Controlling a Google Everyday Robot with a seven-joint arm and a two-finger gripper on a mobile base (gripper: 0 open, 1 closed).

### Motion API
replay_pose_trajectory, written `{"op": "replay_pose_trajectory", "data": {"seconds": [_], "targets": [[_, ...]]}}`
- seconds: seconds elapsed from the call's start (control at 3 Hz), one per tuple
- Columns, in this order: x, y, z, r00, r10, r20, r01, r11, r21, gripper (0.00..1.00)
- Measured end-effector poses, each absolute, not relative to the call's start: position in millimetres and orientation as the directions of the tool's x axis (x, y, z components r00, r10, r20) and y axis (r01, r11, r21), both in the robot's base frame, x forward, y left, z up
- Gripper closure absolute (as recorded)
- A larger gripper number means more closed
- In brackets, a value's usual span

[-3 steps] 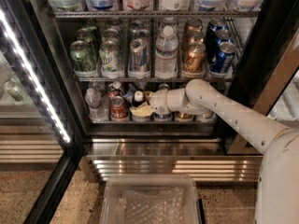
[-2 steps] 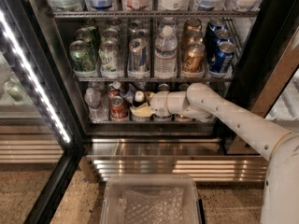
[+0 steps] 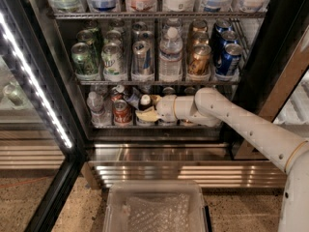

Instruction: Pick blue plastic bottle from bottom shelf of fridge

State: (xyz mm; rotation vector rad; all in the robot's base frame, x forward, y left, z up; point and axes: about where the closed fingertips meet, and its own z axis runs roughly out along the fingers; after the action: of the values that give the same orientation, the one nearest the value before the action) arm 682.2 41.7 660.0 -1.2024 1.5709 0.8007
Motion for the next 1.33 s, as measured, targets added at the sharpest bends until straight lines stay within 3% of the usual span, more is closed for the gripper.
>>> {"op": "replay_pose_trajectory", "data": {"seconds": [1.33], "targets": [[673, 39, 683, 0.024, -0.329, -0.944, -0.946, 0.297, -0.128, 1.00]]}}
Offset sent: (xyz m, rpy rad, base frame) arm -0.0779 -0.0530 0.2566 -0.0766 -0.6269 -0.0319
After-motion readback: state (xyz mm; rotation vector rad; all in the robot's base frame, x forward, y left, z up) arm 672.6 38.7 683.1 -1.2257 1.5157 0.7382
